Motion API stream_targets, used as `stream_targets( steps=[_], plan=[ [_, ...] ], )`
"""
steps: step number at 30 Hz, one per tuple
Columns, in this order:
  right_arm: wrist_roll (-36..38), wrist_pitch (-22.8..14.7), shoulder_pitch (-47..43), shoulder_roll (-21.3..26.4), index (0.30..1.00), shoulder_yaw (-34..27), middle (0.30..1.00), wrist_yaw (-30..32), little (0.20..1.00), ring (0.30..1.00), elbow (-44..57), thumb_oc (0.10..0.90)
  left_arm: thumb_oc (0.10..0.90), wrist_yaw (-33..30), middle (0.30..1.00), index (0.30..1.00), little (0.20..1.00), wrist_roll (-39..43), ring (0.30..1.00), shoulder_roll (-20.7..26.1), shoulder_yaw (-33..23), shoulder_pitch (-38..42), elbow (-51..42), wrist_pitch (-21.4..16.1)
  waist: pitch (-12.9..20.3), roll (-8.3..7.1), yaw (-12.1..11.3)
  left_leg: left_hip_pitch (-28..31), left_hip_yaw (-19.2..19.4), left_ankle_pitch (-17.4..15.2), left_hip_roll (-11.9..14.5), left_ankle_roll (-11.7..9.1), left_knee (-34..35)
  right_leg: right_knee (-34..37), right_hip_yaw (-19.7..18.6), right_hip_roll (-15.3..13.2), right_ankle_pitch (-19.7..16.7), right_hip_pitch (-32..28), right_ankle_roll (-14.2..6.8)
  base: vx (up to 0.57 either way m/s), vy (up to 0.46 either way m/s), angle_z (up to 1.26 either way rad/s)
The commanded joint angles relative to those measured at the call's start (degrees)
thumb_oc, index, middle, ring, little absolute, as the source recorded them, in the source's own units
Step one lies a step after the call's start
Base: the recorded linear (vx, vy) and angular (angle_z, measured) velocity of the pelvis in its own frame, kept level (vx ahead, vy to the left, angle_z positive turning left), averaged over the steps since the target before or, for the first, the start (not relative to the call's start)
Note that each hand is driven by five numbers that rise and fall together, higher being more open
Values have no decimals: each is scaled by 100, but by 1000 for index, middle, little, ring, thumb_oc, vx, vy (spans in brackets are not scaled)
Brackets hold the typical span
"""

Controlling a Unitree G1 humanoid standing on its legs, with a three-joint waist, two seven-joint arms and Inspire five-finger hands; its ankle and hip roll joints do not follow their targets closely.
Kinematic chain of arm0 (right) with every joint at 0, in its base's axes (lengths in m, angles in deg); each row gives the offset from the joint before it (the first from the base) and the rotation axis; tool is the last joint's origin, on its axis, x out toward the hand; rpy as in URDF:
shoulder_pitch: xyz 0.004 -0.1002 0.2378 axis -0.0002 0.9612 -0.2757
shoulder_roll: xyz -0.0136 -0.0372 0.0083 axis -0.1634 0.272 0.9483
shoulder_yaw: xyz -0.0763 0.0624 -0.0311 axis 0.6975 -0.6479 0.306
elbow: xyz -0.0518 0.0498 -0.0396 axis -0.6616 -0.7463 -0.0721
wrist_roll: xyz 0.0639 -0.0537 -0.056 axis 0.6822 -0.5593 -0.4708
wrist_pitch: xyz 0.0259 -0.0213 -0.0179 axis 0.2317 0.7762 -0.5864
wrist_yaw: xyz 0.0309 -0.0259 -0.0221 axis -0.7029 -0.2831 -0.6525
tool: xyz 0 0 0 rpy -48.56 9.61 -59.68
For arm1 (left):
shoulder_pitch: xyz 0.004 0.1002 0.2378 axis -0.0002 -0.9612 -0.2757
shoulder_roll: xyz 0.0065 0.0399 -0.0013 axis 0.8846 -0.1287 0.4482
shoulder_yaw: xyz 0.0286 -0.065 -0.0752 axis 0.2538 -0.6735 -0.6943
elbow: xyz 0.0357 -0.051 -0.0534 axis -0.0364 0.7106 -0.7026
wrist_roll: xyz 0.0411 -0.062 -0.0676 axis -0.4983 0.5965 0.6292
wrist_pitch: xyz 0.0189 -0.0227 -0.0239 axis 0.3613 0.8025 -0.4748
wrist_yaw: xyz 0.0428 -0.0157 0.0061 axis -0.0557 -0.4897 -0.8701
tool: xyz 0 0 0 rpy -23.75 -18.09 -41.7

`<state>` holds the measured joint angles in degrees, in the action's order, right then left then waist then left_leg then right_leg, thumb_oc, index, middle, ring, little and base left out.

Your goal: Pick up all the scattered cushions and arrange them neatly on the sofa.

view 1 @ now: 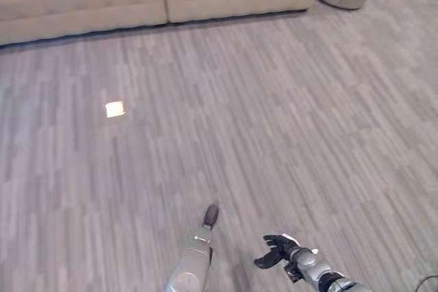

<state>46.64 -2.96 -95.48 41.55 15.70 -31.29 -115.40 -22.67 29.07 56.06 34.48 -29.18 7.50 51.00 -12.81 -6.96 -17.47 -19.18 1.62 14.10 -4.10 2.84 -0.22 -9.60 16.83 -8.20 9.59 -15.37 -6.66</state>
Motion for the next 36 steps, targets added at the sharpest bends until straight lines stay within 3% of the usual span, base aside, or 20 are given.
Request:
stream_targets(
  steps=[1,2,3,6,8,9,10,12,13,16,18,19,20,21,24,25,28,30,33,36],
  plan=[
    [-51,72,362,238,900,-46,900,-28,900,900,210,800,800,-182,900,900,900,47,900,337,331,315,-49,-169,404,233,34,957,-412,-779,-146,141,315,-2950,146,-752,-2390,1013,-500,348,370,8],
    [-51,72,362,240,900,-46,900,-28,900,900,210,800,800,-182,900,900,900,47,900,335,332,315,-49,-169,412,240,35,945,-414,-777,-139,140,312,-2950,147,-745,-2394,1023,-497,753,639,22],
    [11,52,351,274,900,-127,900,1,900,900,319,800,800,-265,900,900,900,284,900,421,372,548,-262,-193,359,514,371,1521,-632,-1010,-68,249,439,-3892,348,-939,-1991,1611,-296,400,271,38],
    [88,-9,374,272,900,-189,900,37,900,900,320,800,800,-337,900,900,900,469,900,435,433,785,-396,-255,291,666,623,1929,-778,-1197,-19,207,522,-3883,603,-726,-1328,2232,-163,483,182,53],
    [63,-24,427,249,900,-178,900,89,900,900,283,800,800,-423,900,900,900,588,900,384,530,1013,-646,-329,172,736,842,2270,-947,-1406,2,114,522,-2938,923,-520,-1135,2622,-129,565,-15,55],
    [43,-3,525,271,900,-224,900,97,900,900,255,800,800,-464,900,900,900,554,900,325,621,1152,-830,-357,151,641,977,2521,-1119,-1670,-55,-23,522,-1217,905,-268,-1163,2813,-77,499,-85,77],
    [43,-2,527,272,900,-224,900,97,900,900,257,800,800,-464,900,900,900,553,900,324,622,1149,-832,-356,145,659,977,2536,-1121,-1680,-32,-30,522,-1171,919,-237,-1179,2776,-71,616,-175,77],
    [-18,42,635,323,900,-270,900,81,900,900,163,800,800,-446,900,900,900,423,900,212,714,1239,-842,-374,181,555,1159,2860,-1454,-1998,-58,-170,522,721,466,-47,-1571,2946,-228,710,-164,87],
    [-145,96,720,389,900,-299,900,53,900,900,24,800,800,-422,900,900,900,386,900,131,713,1230,-693,-371,211,601,1304,3158,-1636,-2251,64,-224,522,1198,-22,-91,-1939,3207,-380,661,-103,106],
    [-227,157,872,396,900,-335,900,3,900,900,-162,800,800,-310,900,900,900,317,900,62,653,1081,-377,-308,324,564,1370,3480,-1712,-2444,144,-258,415,1134,-67,-139,-2072,3162,-421,791,-160,100],
    [-362,193,935,364,900,-270,900,-40,900,900,-206,800,800,-214,900,900,900,184,900,-46,545,743,53,-198,499,576,1376,3491,-1653,-2311,305,-487,-722,889,71,-32,-2008,2920,-234,670,-180,51],
    [-323,180,918,438,900,-305,900,-5,900,900,-188,800,800,-195,900,900,900,42,900,-84,465,486,219,-87,440,593,1283,2693,-1228,-1418,418,-885,-2642,868,40,184,-1756,2423,15,255,-104,31],
    [-323,180,917,436,900,-306,900,-6,900,900,-188,800,800,-196,900,900,900,41,900,-82,465,488,219,-87,458,576,1300,2645,-1243,-1413,395,-881,-2670,867,49,160,-1764,2450,12,489,-338,12],
    [-47,194,796,599,900,-446,900,68,900,900,-113,800,800,-174,900,900,900,-57,900,-29,378,404,203,40,213,443,1133,1515,-613,-894,483,-948,-4791,967,117,281,-1489,1934,298,215,-231,26],
    [175,140,488,796,900,-496,900,178,900,900,17,800,800,-130,900,900,900,-63,900,75,323,328,172,56,30,207,821,265,0,-1492,556,-637,-5562,1224,101,447,-1129,1288,483,411,-281,25],
    [175,141,487,794,900,-496,900,178,900,900,17,800,800,-130,900,900,900,-63,900,77,323,329,172,57,46,191,833,243,-2,-1475,539,-633,-5551,1220,110,430,-1129,1311,481,695,-140,-36],
    [317,32,149,807,900,-432,900,245,900,900,134,800,800,-70,900,900,900,612,900,106,-60,305,189,-48,227,159,347,-141,491,-1626,79,-332,-2579,1460,136,734,-728,751,330,682,75,-41],
    [233,-8,110,723,900,-353,900,248,900,900,70,800,800,-98,900,900,900,893,900,133,-218,317,170,-79,323,269,87,-16,700,-956,180,-421,-43,1460,75,972,-418,358,246,608,159,-50],
    [22,12,26,555,900,-176,900,244,900,900,61,800,800,-193,900,900,900,971,900,196,-159,421,61,-92,325,148,-125,-579,806,-761,296,-483,522,1459,16,1056,-297,-43,221,511,147,-54],
    [-475,79,139,218,900,94,900,239,900,900,56,800,800,-312,900,900,900,901,900,237,-266,417,66,-75,510,24,-403,-115,580,-285,207,-273,443,698,54,983,-416,-150,38,650,208,-32]
  ],
)
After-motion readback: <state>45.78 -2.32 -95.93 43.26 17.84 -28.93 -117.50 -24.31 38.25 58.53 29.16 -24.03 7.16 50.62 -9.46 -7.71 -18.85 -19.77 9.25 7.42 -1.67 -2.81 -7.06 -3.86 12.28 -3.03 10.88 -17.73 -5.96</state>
